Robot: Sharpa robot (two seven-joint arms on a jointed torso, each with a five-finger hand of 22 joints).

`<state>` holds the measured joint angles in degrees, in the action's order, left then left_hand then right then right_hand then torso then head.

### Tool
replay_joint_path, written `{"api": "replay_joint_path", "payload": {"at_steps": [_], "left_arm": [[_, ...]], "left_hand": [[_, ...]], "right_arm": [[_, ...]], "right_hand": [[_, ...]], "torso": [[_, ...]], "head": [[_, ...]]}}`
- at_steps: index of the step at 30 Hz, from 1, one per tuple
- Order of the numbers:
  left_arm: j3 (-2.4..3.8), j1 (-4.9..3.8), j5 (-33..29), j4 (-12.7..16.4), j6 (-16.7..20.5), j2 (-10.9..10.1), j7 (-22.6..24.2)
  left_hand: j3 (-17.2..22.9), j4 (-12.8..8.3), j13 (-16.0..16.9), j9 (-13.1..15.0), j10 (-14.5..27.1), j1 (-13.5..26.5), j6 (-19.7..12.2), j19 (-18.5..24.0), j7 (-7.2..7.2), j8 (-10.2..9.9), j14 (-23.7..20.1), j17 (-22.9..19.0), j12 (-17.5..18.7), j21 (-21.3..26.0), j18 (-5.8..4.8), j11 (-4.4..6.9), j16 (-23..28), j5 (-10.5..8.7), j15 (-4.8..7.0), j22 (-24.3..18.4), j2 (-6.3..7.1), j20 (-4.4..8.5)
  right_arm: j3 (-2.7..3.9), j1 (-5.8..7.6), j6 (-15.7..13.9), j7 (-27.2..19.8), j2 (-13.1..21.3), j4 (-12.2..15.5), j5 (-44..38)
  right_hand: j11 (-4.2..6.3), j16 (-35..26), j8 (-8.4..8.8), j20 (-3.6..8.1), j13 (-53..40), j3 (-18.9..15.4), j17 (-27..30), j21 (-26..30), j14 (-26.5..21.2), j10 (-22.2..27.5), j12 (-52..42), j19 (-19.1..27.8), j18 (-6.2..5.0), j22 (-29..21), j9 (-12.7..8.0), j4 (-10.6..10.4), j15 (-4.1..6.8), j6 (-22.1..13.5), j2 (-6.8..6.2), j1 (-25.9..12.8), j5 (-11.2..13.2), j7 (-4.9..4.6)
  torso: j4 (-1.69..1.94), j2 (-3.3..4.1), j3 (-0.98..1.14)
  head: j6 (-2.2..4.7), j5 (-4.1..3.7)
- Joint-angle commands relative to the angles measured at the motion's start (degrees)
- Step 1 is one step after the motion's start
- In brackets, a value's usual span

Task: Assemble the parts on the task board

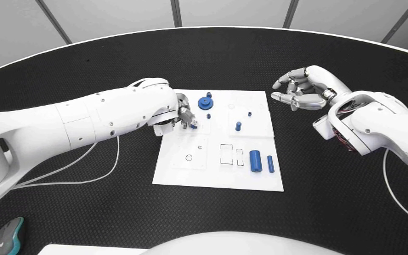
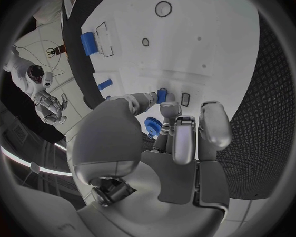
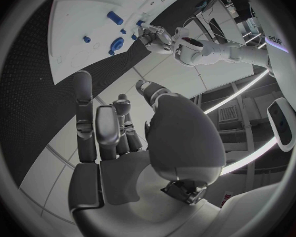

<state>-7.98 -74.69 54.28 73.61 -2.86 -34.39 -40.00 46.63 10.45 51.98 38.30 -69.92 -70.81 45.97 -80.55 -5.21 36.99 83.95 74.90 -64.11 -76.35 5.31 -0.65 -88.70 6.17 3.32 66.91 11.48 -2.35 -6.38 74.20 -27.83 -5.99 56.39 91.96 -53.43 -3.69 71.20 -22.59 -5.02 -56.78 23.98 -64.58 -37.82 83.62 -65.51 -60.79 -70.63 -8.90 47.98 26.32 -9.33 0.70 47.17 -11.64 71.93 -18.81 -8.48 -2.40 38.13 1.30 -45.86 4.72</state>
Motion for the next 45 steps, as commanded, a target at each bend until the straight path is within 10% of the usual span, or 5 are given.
{"api": "replay_joint_path", "payload": {"at_steps": [1,25,45], "left_arm": [[0.0,0.0,-0.18,-0.02,0.62,0.02,-0.08],[0.03,-0.11,-2.51,1.32,-1.65,-1.77,0.76],[0.1,-2.16,-2.59,-0.4,-6.36,-0.5,0.68]], "left_hand": [[5.18,-4.45,0.27,0.27,-0.52,-0.79,-0.05,-0.12,-0.33,0.6,5.45,13.15,-0.37,-0.17,-0.57,-0.15,-0.14,0.33,-0.35,0.17,-1.75,-0.45],[9.74,-8.71,1.74,0.84,-2.02,0.97,1.22,-0.02,-0.12,2.15,5.48,13.23,-1.59,-0.38,-0.54,0.05,-0.2,0.59,-0.22,0.35,-1.39,-0.61],[10.57,-9.58,2.32,1.12,-2.45,1.09,1.57,0.01,-0.02,2.54,5.51,13.34,-2.0,-0.46,-0.54,0.14,-0.27,0.89,-0.12,0.42,-0.98,-0.55]], "right_arm": [[0.0,0.0,0.03,0.02,0.02,0.01,0.0],[0.0,0.0,0.17,0.1,0.15,0.06,0.0],[0.0,0.0,0.1,0.06,0.13,-0.04,0.0]], "right_hand": [[0.25,-0.2,-0.38,0.05,-0.08,-0.06,-0.12,0.27,0.27,-0.08,0.06,-0.51,-0.71,-0.06,-0.02,-0.31,0.27,-0.36,0.0,0.69,-0.3,0.07],[0.25,-0.2,-0.38,0.05,-0.08,-0.06,-0.12,0.27,0.27,-0.08,0.06,-0.51,-0.71,-0.06,-0.02,-0.31,0.27,-0.36,0.0,0.69,-0.3,0.07],[0.25,-0.39,-0.46,0.06,0.0,-0.07,0.04,0.33,0.25,-0.04,0.11,-0.58,-0.71,-0.05,-0.05,-0.36,0.28,-0.4,-0.06,0.71,-0.34,0.07]], "torso": [[-0.01,-0.02,0.01],[0.04,-0.06,0.01],[-0.06,-0.01,0.01]], "head": [[0.02,0.02],[0.12,-0.03],[0.27,-0.04]]}}
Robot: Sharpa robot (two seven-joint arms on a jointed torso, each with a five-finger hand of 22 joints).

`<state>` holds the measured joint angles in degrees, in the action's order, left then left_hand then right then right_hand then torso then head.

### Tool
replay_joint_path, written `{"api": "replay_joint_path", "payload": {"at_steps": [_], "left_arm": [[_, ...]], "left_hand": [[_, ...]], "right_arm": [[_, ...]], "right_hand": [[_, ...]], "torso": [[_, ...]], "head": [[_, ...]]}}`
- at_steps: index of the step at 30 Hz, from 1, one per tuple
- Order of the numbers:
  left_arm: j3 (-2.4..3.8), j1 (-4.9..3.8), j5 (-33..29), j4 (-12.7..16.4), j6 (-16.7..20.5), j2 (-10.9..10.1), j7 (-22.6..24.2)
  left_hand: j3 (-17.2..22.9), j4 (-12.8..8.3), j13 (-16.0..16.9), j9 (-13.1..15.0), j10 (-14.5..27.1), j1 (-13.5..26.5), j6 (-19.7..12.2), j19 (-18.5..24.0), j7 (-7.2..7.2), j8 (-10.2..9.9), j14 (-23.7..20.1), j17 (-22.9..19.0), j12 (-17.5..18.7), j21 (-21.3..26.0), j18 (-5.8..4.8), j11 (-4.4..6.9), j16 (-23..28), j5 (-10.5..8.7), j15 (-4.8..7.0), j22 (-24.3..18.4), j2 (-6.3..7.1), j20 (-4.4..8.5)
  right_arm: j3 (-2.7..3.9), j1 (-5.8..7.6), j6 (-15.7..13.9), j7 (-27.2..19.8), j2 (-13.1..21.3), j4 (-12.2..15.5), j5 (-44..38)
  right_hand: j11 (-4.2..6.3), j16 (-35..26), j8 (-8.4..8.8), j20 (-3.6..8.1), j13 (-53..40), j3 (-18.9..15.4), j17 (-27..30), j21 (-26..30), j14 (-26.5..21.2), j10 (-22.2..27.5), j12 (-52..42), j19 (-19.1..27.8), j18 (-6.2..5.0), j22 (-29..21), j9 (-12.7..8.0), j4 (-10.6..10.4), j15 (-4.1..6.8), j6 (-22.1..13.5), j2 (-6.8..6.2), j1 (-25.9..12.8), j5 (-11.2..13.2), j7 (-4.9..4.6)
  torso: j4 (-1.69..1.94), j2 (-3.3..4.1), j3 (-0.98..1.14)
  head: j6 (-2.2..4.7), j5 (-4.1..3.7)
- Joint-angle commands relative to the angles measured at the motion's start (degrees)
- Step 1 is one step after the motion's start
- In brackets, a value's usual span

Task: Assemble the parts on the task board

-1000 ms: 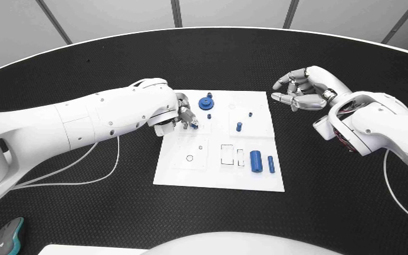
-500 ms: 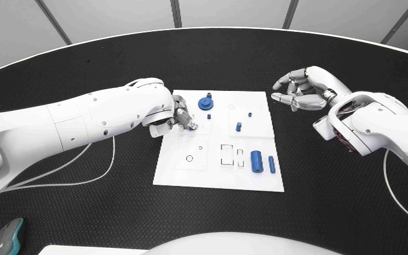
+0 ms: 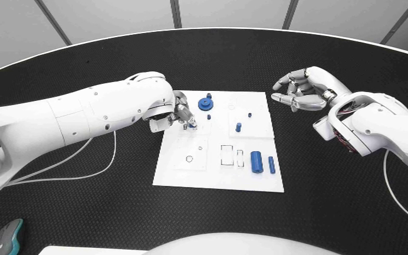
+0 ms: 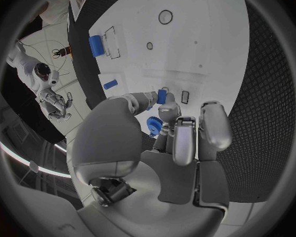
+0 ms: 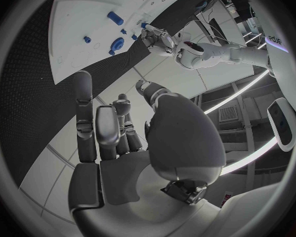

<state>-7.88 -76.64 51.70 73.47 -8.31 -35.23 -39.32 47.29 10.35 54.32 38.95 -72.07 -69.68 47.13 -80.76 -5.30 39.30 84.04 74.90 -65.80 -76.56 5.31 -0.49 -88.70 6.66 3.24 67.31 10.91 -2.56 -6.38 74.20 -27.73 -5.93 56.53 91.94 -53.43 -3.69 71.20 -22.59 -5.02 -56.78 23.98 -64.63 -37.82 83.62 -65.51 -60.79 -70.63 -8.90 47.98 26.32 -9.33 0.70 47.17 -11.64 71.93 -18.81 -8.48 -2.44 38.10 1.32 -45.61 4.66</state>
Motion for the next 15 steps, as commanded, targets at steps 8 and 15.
{"api": "replay_joint_path", "payload": {"at_steps": [8,15], "left_arm": [[0.01,-1.19,-1.27,-4.11,-9.84,3.52,-0.7],[0.0,-1.64,-4.04,-9.63,-17.77,7.23,-1.97]], "left_hand": [[10.24,-9.94,0.26,0.52,-0.48,-0.01,0.52,0.39,0.09,0.24,5.53,13.68,-0.49,-0.1,-0.48,0.02,-0.47,0.71,-0.01,-0.24,-0.15,-0.33],[10.51,-10.5,0.55,0.51,-0.62,0.32,0.69,0.55,0.02,0.01,5.57,13.8,-0.64,-0.07,-0.46,-0.03,-0.54,2.1,-0.04,-0.31,0.03,-0.35]], "right_arm": [[0.0,0.0,0.04,0.0,-0.14,-0.14,0.0],[-0.01,0.0,0.09,0.05,-0.28,-0.27,0.0]], "right_hand": [[0.25,-0.39,-0.46,0.06,0.0,-0.07,0.09,0.33,0.25,-0.04,0.11,-0.58,-0.7,-0.05,-0.05,-0.35,0.28,-0.4,-0.06,0.71,-0.34,0.08],[0.25,-0.39,-0.46,0.06,0.0,-0.07,0.09,0.33,0.25,-0.04,0.11,-0.58,-0.7,-0.05,-0.05,-0.35,0.28,-0.4,-0.06,0.71,-0.34,0.08]], "torso": [[-0.03,-0.01,0.03],[-0.09,0.06,0.03]], "head": [[0.04,-0.01],[-0.01,0.03]]}}
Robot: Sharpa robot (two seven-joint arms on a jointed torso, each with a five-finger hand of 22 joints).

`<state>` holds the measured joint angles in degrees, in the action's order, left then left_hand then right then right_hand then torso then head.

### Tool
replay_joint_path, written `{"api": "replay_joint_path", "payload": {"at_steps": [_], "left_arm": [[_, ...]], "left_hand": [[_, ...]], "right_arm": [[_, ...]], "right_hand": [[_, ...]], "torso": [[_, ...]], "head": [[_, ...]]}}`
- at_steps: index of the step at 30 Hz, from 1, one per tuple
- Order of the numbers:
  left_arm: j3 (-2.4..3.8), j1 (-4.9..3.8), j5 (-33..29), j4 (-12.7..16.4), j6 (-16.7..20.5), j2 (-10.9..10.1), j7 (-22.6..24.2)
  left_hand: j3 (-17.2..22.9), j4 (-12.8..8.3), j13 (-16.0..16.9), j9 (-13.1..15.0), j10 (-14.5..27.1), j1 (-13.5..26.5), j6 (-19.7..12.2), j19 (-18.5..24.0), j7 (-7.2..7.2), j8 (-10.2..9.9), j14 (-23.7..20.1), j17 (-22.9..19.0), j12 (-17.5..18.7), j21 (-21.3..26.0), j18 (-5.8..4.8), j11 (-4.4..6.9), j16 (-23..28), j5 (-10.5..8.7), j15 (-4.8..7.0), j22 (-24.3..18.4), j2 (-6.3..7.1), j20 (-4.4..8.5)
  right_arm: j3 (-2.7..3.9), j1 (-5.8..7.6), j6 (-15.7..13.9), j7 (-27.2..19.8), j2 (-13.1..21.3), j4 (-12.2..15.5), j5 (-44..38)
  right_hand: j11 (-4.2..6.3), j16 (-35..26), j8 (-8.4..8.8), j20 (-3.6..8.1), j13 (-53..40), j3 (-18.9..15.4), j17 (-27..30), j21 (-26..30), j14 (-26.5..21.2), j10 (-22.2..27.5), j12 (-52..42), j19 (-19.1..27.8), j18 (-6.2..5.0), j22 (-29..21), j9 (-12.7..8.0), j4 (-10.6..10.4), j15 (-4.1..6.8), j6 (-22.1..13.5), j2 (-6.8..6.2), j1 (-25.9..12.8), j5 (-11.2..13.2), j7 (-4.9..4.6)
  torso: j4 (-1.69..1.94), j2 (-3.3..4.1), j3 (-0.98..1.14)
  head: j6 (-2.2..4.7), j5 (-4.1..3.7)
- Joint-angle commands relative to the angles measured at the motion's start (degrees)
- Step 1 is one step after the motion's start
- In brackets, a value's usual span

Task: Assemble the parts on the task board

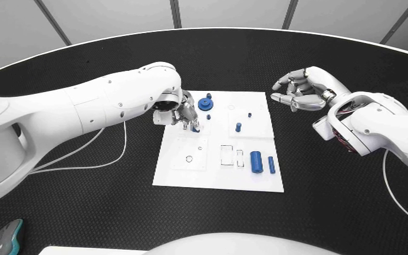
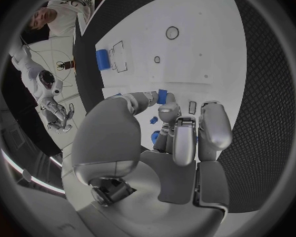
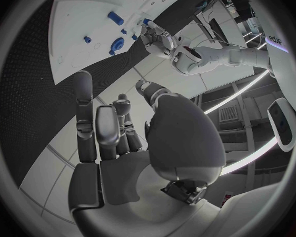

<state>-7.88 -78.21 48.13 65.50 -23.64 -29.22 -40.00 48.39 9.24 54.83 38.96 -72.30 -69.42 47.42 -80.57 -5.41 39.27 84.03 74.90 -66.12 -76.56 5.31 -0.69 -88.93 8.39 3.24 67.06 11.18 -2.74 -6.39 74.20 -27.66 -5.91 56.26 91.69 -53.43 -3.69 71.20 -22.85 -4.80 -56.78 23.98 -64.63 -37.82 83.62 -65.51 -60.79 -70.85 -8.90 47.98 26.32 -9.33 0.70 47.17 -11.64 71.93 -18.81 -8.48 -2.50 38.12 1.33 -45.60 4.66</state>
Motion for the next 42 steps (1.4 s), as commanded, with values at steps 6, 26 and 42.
{"api": "replay_joint_path", "payload": {"at_steps": [6,26,42], "left_arm": [[-0.01,-0.18,-0.05,-4.46,-2.35,3.1,-1.85],[-0.03,-0.17,1.24,-6.85,-2.17,4.95,-3.09],[-0.05,-0.09,1.99,-8.55,-2.63,5.77,-3.21]], "left_hand": [[9.4,-9.5,0.2,0.5,-0.46,0.15,0.42,0.41,0.1,-0.04,5.57,13.82,-0.42,-0.06,-0.46,0.14,-0.32,0.77,-0.06,-0.08,-0.28,-0.19],[8.19,-10.49,1.46,1.05,-1.09,1.65,1.1,0.32,0.25,-0.34,5.58,13.84,-1.22,-0.49,-0.51,0.26,-0.34,7.42,0.04,0.47,-0.23,-0.11],[7.55,-10.93,1.78,1.47,-1.29,2.17,1.45,0.3,0.36,-0.34,5.6,13.9,-1.36,-0.63,-0.52,0.37,-0.38,10.02,0.13,0.64,-0.21,-0.02]], "right_arm": [[0.0,0.0,0.03,0.05,-0.11,-0.07,0.0],[0.0,0.0,0.04,0.07,-0.26,-0.1,0.0],[0.0,0.0,0.03,0.06,-0.32,0.01,0.0]], "right_hand": [[0.25,-0.39,-0.2,-0.16,0.0,-0.06,0.09,0.33,0.25,-0.04,0.11,-0.36,-0.7,-0.05,-0.05,-0.36,0.28,-0.4,-0.06,0.71,-0.34,0.07],[0.25,-0.39,-0.2,-0.16,0.0,-0.06,0.09,0.33,0.25,-0.04,0.11,-0.36,-0.7,-0.05,-0.05,-0.36,0.28,-0.4,-0.06,0.71,-0.34,0.07],[0.26,-0.44,-0.31,-0.15,0.02,-0.05,0.04,0.45,0.27,-0.05,0.11,-0.42,-0.7,-0.07,-0.08,-0.38,0.29,-0.44,-0.12,0.8,-0.39,0.08]], "torso": [[0.03,0.04,0.0],[0.11,0.04,-0.04],[0.03,0.14,-0.07]], "head": [[0.0,0.03],[-0.24,0.14],[-0.42,0.22]]}}
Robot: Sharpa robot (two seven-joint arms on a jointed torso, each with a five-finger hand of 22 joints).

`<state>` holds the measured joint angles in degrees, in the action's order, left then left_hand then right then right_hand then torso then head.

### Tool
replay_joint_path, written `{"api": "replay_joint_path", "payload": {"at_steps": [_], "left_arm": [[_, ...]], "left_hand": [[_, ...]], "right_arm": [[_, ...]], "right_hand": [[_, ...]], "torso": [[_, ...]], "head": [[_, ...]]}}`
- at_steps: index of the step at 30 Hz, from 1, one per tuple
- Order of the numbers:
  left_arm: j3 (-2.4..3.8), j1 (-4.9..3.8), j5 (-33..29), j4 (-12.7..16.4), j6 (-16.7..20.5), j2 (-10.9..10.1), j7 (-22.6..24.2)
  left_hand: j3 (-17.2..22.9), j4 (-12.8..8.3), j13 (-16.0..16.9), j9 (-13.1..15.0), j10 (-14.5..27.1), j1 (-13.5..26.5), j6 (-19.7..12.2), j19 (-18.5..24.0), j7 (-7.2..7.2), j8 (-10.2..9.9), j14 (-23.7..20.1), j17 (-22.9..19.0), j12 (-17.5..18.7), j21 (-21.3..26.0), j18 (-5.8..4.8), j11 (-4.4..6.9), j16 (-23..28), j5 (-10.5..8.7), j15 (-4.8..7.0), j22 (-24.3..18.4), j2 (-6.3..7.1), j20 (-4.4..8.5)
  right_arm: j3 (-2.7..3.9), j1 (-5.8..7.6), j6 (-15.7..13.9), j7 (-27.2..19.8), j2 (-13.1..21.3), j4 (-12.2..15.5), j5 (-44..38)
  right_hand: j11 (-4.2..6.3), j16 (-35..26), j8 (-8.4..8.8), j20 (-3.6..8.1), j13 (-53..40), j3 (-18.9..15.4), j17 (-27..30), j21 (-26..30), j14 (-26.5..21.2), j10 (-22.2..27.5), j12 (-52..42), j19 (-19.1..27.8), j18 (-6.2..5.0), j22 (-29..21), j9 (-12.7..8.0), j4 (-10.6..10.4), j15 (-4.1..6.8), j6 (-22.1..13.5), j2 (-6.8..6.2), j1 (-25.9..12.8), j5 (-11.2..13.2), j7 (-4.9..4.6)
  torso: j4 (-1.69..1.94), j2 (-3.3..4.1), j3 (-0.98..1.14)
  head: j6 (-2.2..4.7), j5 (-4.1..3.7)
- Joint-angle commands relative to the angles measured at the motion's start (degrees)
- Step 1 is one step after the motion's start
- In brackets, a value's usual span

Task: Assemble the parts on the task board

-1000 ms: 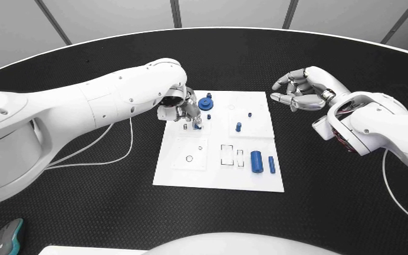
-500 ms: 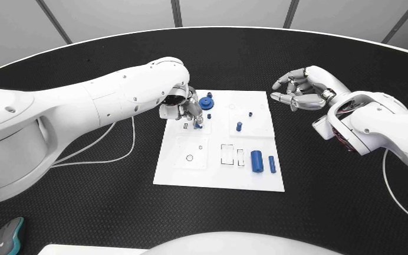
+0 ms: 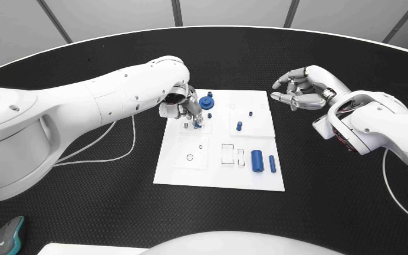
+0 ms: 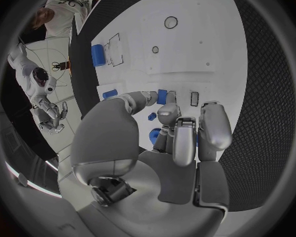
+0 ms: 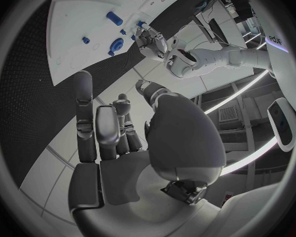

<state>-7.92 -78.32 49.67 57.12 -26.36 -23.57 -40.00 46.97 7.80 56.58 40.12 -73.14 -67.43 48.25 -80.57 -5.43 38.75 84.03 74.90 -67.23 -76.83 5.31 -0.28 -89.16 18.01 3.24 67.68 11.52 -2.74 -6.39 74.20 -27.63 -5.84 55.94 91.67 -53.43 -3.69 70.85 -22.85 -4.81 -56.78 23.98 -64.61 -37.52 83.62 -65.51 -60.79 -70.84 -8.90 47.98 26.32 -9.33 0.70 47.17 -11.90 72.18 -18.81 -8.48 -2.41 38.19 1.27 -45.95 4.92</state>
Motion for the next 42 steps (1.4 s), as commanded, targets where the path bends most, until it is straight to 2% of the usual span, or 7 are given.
{"api": "replay_joint_path", "payload": {"at_steps": [1,16,33,42], "left_arm": [[0.0,0.04,0.75,-0.32,0.06,0.18,-3.22],[-0.01,0.12,1.88,-1.62,-1.31,0.44,-3.33],[-0.02,0.26,1.69,-1.81,-2.24,0.46,-3.34],[-0.02,0.27,1.46,-1.76,-1.99,0.28,-3.27]], "left_hand": [[8.98,-9.49,0.04,0.31,-0.44,0.18,0.63,0.3,0.38,0.17,5.6,13.9,-0.24,-0.36,-0.53,-0.04,-0.15,0.4,0.13,0.03,-0.56,-0.02],[8.83,-9.57,-0.17,0.5,-0.35,0.4,0.74,0.26,0.43,0.23,5.62,13.96,-0.07,-0.44,-0.55,0.0,-0.19,1.12,0.17,0.15,-0.52,0.01],[8.78,-9.61,-0.21,0.58,-0.35,0.47,0.8,0.25,0.45,0.28,5.64,14.04,-0.03,-0.46,-0.56,0.02,-0.23,1.38,0.18,0.18,-0.5,0.02],[8.69,-9.74,-0.08,0.92,-0.52,0.71,0.95,0.17,0.55,0.43,5.63,14.01,-0.11,-0.6,-0.59,0.11,-0.22,2.24,0.25,0.4,-0.44,0.06]], "right_arm": [[0.0,0.0,0.0,0.0,0.02,0.05,0.0],[0.0,0.01,0.01,0.01,0.05,0.17,0.0],[0.0,0.01,0.03,0.01,0.0,0.17,0.0],[0.0,0.01,0.04,0.02,0.0,0.16,0.0]], "right_hand": [[0.26,-0.1,-0.32,-0.14,0.01,-0.05,0.02,0.15,0.27,-0.05,0.11,-0.43,-0.7,-0.07,-0.08,-0.38,0.29,-0.44,0.14,0.54,-0.39,0.09],[0.26,-0.1,-0.32,-0.14,0.01,-0.05,0.02,0.15,0.27,-0.05,0.11,-0.43,-0.7,-0.07,-0.08,-0.38,0.29,-0.44,0.14,0.54,-0.39,0.09],[0.26,-0.1,-0.32,-0.14,0.01,-0.05,0.02,0.15,0.27,-0.05,0.11,-0.43,-0.7,-0.07,-0.08,-0.38,0.29,-0.44,0.14,0.54,-0.39,0.09],[0.26,-0.1,-0.32,-0.14,0.01,-0.05,0.02,0.15,0.27,-0.05,0.11,-0.43,-0.7,-0.07,-0.08,-0.38,0.29,-0.44,0.14,0.54,-0.39,0.09]], "torso": [[-0.06,0.05,-0.01],[-0.01,-0.02,0.01],[0.0,-0.07,0.04],[0.0,-0.08,0.03]], "head": [[-0.11,-0.04],[-0.51,-0.02],[-0.6,0.0],[-0.6,-0.03]]}}
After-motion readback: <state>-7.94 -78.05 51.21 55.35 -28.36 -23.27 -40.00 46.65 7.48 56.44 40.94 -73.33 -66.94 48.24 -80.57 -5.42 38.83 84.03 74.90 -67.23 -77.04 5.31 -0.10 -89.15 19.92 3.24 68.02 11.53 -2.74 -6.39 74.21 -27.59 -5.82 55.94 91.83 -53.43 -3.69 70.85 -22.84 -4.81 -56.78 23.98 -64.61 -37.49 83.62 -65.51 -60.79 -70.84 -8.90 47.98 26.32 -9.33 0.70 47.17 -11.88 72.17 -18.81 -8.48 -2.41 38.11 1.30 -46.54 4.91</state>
